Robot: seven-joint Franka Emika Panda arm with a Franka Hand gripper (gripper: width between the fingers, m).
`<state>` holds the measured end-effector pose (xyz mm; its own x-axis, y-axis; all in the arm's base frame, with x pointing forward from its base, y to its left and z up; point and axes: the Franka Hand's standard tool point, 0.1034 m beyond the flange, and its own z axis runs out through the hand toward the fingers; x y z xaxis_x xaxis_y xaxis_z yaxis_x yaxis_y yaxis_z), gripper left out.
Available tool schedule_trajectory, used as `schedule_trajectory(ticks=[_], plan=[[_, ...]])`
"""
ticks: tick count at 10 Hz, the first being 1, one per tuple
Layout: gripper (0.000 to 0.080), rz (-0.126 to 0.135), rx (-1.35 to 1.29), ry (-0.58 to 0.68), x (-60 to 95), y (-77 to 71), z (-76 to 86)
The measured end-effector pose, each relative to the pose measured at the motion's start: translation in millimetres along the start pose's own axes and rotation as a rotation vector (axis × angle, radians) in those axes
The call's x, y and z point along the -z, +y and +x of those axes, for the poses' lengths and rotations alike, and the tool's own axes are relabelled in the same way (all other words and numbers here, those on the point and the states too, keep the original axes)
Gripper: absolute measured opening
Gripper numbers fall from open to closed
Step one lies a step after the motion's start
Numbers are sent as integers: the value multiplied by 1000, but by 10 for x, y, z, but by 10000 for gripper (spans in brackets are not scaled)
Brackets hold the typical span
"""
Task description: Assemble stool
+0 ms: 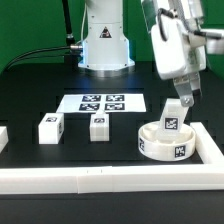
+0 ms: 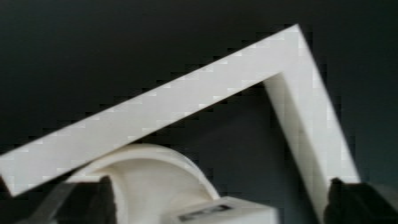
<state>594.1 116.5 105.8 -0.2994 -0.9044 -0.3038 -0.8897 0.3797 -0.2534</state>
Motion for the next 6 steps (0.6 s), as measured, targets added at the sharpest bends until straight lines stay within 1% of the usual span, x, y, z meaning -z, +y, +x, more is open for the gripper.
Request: schedule_trajectory(ticks=[1, 2, 6], plan=[[640, 13, 1, -10, 100, -44, -45], [647, 24, 7, -19, 171, -85, -87], [648, 20, 341, -10, 141, -60, -69]])
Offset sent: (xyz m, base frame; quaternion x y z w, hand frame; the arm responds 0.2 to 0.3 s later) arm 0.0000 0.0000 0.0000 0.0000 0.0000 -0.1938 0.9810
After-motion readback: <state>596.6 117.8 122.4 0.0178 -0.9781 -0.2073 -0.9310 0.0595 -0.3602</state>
